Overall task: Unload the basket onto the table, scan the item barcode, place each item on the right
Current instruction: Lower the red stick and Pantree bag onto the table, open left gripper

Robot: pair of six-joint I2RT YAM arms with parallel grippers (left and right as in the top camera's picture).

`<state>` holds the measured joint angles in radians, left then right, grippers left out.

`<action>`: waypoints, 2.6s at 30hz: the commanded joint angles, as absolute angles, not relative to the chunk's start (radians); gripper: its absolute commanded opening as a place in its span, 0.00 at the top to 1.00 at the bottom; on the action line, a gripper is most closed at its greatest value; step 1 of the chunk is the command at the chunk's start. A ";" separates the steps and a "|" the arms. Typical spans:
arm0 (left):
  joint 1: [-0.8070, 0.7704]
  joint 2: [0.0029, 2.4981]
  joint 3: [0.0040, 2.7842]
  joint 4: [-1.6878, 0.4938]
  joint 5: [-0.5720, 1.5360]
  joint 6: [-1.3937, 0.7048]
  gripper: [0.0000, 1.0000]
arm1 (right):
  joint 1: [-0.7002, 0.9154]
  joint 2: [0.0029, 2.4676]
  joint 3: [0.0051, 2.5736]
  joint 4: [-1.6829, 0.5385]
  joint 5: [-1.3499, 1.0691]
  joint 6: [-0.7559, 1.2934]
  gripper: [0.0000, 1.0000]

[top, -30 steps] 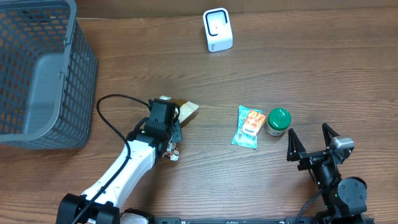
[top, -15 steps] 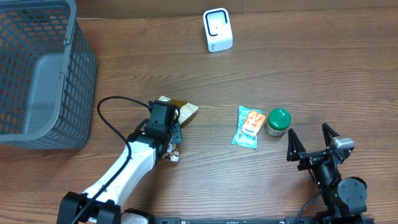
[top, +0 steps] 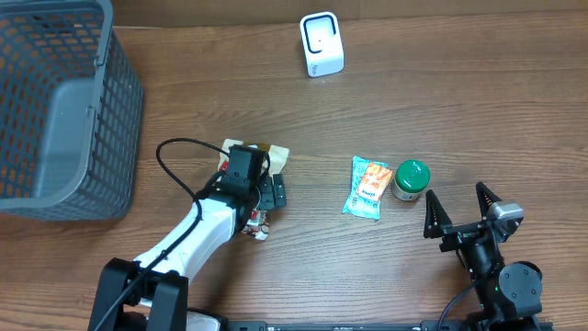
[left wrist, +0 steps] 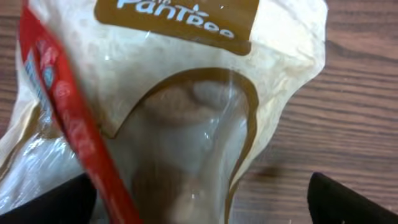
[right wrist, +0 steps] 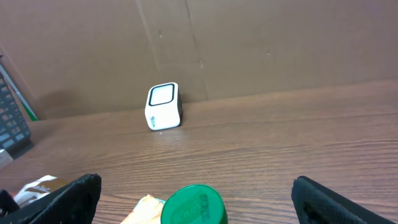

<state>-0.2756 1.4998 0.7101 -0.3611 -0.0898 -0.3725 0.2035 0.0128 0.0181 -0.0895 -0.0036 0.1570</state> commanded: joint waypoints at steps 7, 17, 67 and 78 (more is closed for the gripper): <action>-0.279 1.509 0.990 -0.584 -0.117 -0.305 0.00 | 0.202 0.004 0.008 -0.084 -0.009 0.157 0.00; -0.112 1.510 1.087 -0.768 -0.212 -0.314 0.00 | 0.202 0.004 0.008 -0.084 -0.009 0.157 0.00; -0.130 1.520 0.710 -0.479 0.131 -0.303 0.32 | 0.202 0.004 0.008 -0.084 -0.009 0.157 0.00; -0.097 1.444 0.897 -0.652 0.067 -0.302 0.28 | 0.202 0.004 0.008 -0.084 -0.009 0.157 0.00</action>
<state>-0.1116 1.4971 0.8017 -0.6289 0.1078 -0.3103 0.2035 0.0128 0.0185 -0.0895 -0.0036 0.1570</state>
